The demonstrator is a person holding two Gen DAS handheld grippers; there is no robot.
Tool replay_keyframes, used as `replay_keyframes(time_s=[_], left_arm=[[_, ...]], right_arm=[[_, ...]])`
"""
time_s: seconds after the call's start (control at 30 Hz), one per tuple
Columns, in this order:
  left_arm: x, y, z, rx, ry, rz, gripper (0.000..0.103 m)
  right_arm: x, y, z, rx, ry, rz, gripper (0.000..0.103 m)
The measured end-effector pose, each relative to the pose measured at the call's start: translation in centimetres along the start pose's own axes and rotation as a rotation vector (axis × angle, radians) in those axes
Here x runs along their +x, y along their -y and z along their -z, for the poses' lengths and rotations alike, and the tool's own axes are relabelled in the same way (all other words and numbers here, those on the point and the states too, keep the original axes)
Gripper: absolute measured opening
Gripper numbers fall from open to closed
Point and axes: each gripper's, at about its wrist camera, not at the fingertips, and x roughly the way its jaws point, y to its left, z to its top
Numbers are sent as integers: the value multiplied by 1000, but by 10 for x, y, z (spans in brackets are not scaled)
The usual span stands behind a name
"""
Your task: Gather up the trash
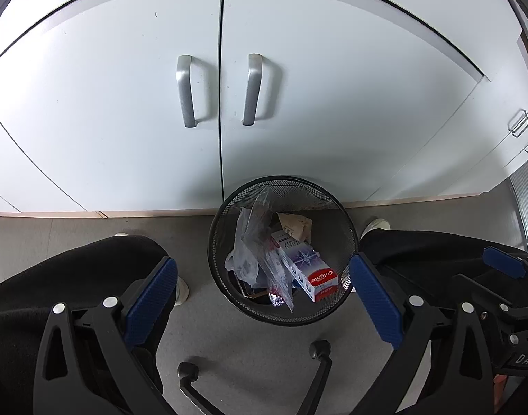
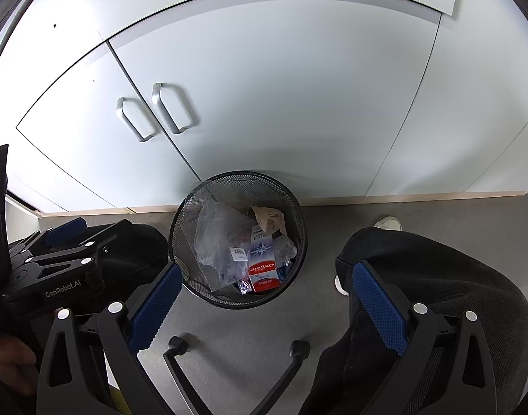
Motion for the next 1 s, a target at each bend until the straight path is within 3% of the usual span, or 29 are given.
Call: replay_keyframes(time_s=[0.57,0.9,1.0], left_arm=[[-1,2,-1,12,7,-8,99],[-13,-1,-2,-23,62,44,99],[-17,-3,-1,-52,69,-11,99]], right_arm=[[1,-4,3,-6,-8,-5,100],[2,-4,3,-8,-11,-4,100],[2,-4,2,-13,-10,-3,100]])
